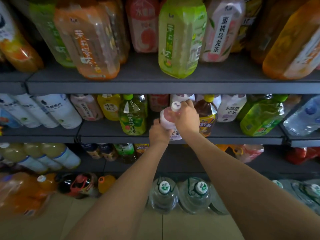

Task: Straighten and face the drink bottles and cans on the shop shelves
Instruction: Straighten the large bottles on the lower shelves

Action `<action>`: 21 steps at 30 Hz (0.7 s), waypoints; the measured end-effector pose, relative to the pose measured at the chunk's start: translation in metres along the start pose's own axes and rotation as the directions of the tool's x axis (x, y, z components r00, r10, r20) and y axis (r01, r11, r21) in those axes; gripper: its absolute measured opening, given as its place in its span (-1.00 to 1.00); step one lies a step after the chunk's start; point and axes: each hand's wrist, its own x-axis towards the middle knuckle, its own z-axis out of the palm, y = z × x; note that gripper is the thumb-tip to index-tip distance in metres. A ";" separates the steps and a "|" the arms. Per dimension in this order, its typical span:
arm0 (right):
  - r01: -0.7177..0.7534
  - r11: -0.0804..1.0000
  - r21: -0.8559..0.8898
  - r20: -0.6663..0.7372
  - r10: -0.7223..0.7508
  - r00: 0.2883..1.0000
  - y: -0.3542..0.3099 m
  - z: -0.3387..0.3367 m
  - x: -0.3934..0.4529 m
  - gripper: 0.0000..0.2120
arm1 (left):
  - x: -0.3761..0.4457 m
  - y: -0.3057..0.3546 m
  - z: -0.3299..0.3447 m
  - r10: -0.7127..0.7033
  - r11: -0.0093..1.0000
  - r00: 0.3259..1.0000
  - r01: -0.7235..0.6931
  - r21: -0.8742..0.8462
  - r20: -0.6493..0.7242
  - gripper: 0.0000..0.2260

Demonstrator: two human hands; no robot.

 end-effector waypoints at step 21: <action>-0.445 0.894 0.059 -0.197 0.447 0.872 0.053 -0.012 0.016 -0.34 | 0.012 0.012 0.058 -0.152 0.963 0.987 0.136 -0.232 -0.051 -0.47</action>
